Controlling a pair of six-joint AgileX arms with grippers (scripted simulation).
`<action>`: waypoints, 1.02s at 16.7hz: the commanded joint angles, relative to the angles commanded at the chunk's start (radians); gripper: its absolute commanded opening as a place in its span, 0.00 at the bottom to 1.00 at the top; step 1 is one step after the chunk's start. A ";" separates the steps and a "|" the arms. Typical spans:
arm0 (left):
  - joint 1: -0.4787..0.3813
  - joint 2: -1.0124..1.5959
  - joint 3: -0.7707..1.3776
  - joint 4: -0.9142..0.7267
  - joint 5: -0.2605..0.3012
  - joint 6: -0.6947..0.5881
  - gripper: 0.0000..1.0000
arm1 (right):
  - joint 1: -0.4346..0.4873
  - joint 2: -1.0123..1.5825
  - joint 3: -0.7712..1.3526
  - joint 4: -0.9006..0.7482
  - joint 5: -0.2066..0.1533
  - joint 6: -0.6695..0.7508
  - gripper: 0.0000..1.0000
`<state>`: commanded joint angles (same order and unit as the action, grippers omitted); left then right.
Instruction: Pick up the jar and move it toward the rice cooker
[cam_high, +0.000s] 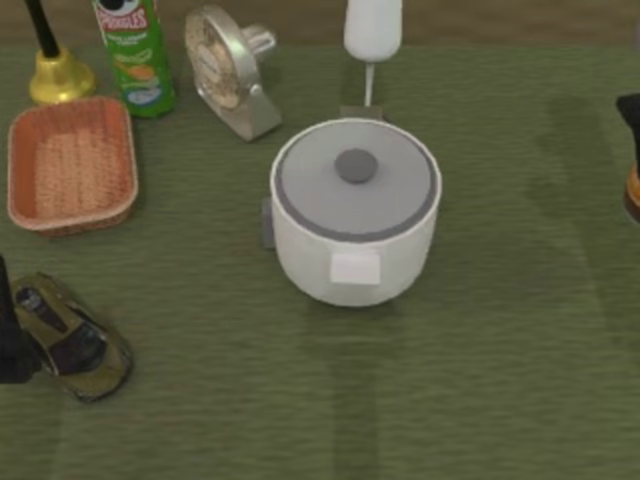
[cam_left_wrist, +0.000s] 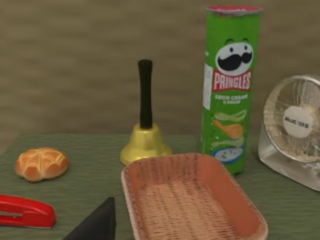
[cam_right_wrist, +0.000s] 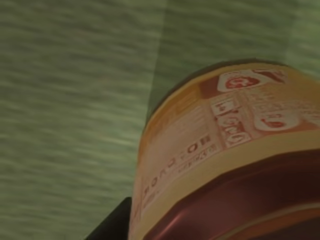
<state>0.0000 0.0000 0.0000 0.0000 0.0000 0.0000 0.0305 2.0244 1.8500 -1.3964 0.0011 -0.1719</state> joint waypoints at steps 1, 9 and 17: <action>0.000 0.000 0.000 0.000 0.000 0.000 1.00 | 0.000 -0.001 -0.001 0.000 0.000 0.000 0.00; 0.000 0.000 0.000 0.000 0.000 0.000 1.00 | 0.063 0.063 0.036 0.020 -0.003 0.117 0.00; 0.000 0.000 0.000 0.000 0.000 0.000 1.00 | 0.244 0.194 0.102 0.089 0.003 0.455 0.00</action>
<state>0.0000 0.0000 0.0000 0.0000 0.0000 0.0000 0.2741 2.2179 1.9516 -1.3076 0.0040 0.2833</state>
